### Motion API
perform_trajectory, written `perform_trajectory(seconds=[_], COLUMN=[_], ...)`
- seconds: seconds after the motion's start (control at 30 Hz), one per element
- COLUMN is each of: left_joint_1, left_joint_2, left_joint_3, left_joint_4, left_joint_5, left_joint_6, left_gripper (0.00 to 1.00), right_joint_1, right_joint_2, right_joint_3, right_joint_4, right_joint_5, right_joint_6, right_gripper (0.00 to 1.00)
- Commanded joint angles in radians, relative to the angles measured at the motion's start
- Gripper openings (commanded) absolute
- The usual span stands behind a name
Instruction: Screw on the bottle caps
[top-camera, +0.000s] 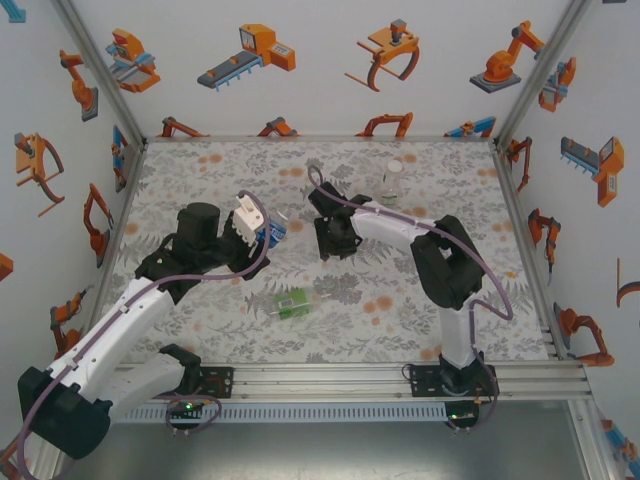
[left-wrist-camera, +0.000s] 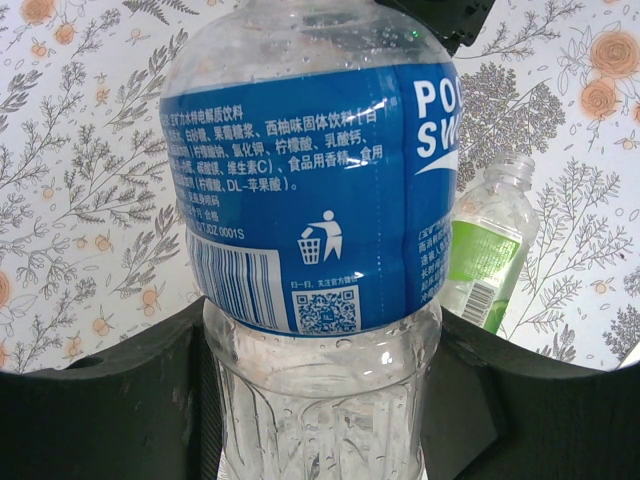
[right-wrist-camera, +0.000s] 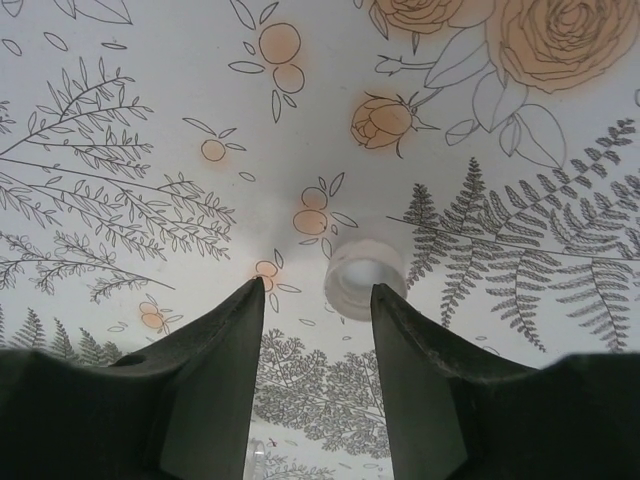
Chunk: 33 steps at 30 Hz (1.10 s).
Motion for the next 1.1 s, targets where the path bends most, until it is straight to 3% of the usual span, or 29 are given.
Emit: perform_trajectory(seconds=[0.0, 1.07], left_joint_1=[0.005, 0.006], left_joint_2=[0.003, 0.003], left_joint_3=[0.034, 0.037], left_joint_4=[-0.001, -0.006], left_joint_5=[0.024, 0.024], left_joint_6=[0.017, 0.017], left_gripper=[0.0, 0.0], right_joint_1=[0.0, 0.0], right_joint_2=[-0.051, 0.012], right_joint_3=[0.04, 0.01], right_joint_4=[-0.048, -0.057], right_joint_5=[0.036, 0.048], right_joint_6=[-0.019, -0.016], right_gripper=[0.48, 0.5])
